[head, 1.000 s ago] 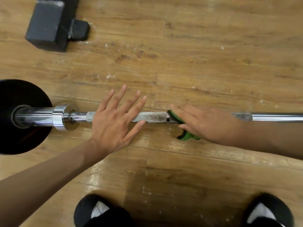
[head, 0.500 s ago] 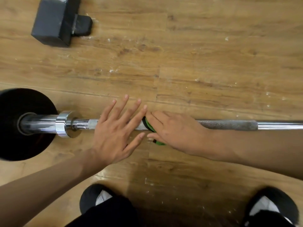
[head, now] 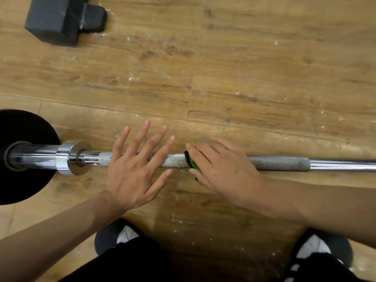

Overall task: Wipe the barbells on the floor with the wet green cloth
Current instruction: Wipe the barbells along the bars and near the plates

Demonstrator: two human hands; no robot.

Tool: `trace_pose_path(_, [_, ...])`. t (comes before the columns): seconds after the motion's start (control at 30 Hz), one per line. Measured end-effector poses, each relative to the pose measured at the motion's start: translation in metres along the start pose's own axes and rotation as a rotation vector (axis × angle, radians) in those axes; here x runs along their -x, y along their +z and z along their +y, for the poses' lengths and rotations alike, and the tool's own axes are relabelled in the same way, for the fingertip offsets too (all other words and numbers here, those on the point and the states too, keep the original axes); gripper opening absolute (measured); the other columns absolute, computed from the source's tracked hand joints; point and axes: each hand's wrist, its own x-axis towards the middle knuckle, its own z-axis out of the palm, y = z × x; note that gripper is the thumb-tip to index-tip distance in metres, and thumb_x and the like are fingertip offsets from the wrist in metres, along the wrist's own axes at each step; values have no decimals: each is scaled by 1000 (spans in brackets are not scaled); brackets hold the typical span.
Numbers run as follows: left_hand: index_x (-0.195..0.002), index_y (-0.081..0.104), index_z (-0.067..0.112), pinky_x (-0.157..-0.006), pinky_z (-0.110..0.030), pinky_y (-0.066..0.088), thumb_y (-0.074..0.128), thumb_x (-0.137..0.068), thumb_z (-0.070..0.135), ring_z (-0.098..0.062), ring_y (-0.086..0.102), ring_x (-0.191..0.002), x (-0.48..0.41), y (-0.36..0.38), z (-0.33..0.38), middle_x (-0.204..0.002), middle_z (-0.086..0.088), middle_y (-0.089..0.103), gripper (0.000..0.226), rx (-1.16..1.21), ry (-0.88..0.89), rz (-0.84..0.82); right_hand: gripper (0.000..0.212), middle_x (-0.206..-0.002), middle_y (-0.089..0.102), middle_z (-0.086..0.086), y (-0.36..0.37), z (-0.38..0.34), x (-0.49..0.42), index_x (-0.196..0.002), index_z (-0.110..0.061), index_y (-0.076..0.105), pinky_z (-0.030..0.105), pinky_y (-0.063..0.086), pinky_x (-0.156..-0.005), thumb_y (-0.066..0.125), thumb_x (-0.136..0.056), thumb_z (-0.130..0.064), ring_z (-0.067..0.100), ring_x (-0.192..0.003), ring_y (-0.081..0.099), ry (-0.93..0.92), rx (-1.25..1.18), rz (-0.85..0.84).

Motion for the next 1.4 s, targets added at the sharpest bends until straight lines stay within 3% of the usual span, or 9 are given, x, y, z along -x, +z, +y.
trace_pose_path(0.07, [-157, 47, 19, -123, -62, 18, 29, -106, 55, -36, 23, -157, -4, 2, -1, -166, -9, 36, 65, -9, -3, 20, 56, -115, 68, 14, -7, 10, 4, -142, 0, 55, 44, 57, -89, 34, -108, -39, 31, -95, 69, -13, 1, -18])
trace_pose_path(0.17, [-152, 53, 20, -123, -63, 20, 33, -106, 54, -37, 27, -156, -14, 6, -7, -164, -10, 40, 61, -5, -11, 58, 50, -113, 69, 12, -16, 50, 27, -139, -3, 58, 50, 48, -105, 34, -112, -37, 31, -95, 67, -58, 65, -4])
trace_pose_path(0.33, [-138, 66, 18, -120, -65, 26, 38, -107, 53, -37, 36, -152, -42, 12, -17, -156, -10, 52, 55, -8, -70, 122, 33, -102, 67, 5, -11, 24, -2, -112, -11, 71, 47, 38, -107, 42, -102, -23, 29, -91, 65, 403, -44, 160])
trace_pose_path(0.57, [-140, 65, 21, -126, -59, 17, 31, -111, 51, -37, 30, -155, -83, 15, -42, -158, -12, 49, 54, 26, -118, 143, 37, -104, 71, 6, 7, 27, -47, -118, -17, 71, 59, 24, -123, 40, -112, -37, 28, -100, 64, 502, 108, 269])
trace_pose_path(0.67, [-133, 70, 22, -125, -58, 17, 36, -110, 49, -36, 31, -155, -98, 22, -42, -158, -11, 49, 49, 14, -225, 243, 45, -113, 73, 8, 5, 56, -27, -114, -15, 72, 69, 17, -121, 33, -113, -37, 30, -119, 64, 730, 141, 305])
trace_pose_path(0.83, [-127, 74, 23, -124, -60, 18, 35, -110, 47, -36, 31, -155, -126, 23, -41, -160, -8, 47, 48, 28, -348, 296, 35, -123, 70, 11, 14, 26, -109, -115, -15, 76, 58, 7, -127, 45, -103, -27, 33, -135, 54, 1137, -49, 494])
trace_pose_path(1.0, [-129, 73, 21, -124, -58, 21, 35, -112, 46, -38, 35, -152, -145, 30, -60, -156, -11, 52, 48, 39, -303, 314, 43, -106, 76, 8, 6, 50, -125, -99, -19, 79, 58, 0, -127, 43, -106, -38, 29, -132, 59, 831, 25, 334])
trace_pose_path(1.2, [-114, 78, 22, -122, -58, 23, 36, -111, 44, -39, 37, -151, -171, 36, -64, -154, -8, 55, 47, 21, -386, 397, 44, -96, 70, 14, 0, 107, -108, -98, -14, 81, 61, 14, -125, 44, -103, -36, 37, -102, 61, 1212, 112, 373])
trace_pose_path(1.4, [-99, 78, 18, -122, -57, 22, 34, -112, 39, -40, 40, -148, -189, 40, -79, -151, -11, 57, 51, -8, -369, 390, 41, -82, 66, 6, 14, 70, -179, -93, -18, 77, 52, 18, -127, 44, -106, -37, 29, -85, 63, 752, 31, 439])
